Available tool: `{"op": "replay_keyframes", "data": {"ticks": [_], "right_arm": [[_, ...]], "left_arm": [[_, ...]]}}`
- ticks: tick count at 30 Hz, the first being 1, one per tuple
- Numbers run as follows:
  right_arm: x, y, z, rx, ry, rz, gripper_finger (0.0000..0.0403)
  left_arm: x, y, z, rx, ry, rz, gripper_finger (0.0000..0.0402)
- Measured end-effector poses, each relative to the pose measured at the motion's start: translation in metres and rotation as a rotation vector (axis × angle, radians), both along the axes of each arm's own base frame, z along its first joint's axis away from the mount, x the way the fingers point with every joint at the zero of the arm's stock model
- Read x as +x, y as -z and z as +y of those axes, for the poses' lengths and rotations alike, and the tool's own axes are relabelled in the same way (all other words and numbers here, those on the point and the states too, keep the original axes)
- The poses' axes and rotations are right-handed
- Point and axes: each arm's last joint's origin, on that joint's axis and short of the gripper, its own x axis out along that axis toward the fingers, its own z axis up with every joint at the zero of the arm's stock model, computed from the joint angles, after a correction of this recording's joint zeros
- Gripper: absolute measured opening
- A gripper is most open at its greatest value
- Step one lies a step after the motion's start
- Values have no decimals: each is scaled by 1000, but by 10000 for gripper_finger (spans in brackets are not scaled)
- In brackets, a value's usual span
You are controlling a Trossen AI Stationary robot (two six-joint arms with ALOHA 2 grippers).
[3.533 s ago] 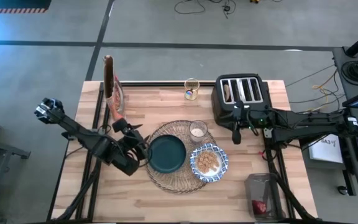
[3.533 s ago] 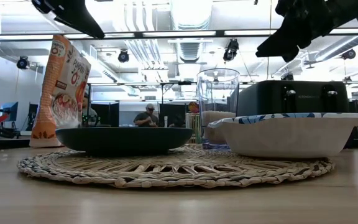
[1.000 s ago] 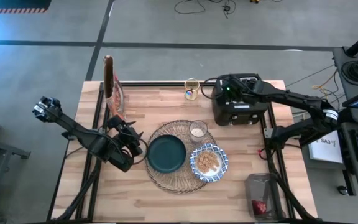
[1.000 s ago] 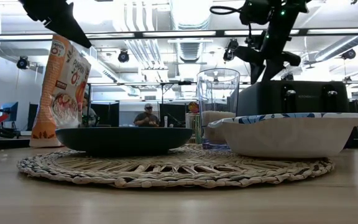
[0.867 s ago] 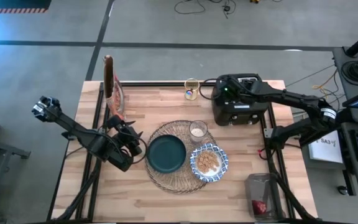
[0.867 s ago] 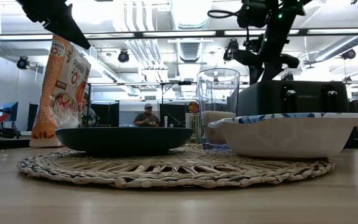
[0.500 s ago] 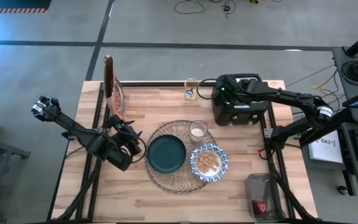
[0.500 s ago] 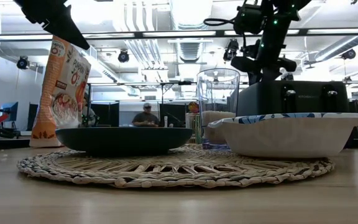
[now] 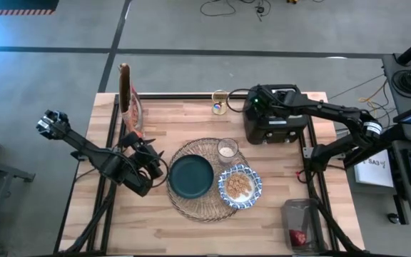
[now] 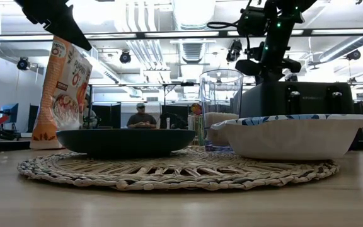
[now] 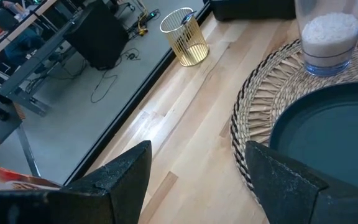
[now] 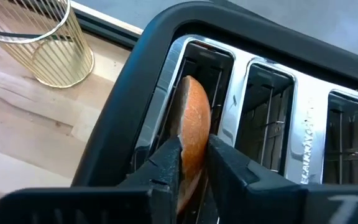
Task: Arrange a breakfast setting
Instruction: Put the bagel on the blue plate
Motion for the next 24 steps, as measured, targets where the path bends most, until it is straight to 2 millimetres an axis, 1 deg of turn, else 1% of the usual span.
{"op": "replay_keyframes", "data": {"ticks": [5, 11, 24], "right_arm": [[-2, -3, 0, -4, -3, -7, 45], [-10, -14, 4, -29, -4, -48, 43], [-38, -53, 20, -110, -13, -210, 43]], "left_arm": [[0, 0, 0, -1, 0, -1, 242], [1, 0, -1, -6, 1, -9, 242], [3, -1, -2, -21, 1, -34, 242]]}}
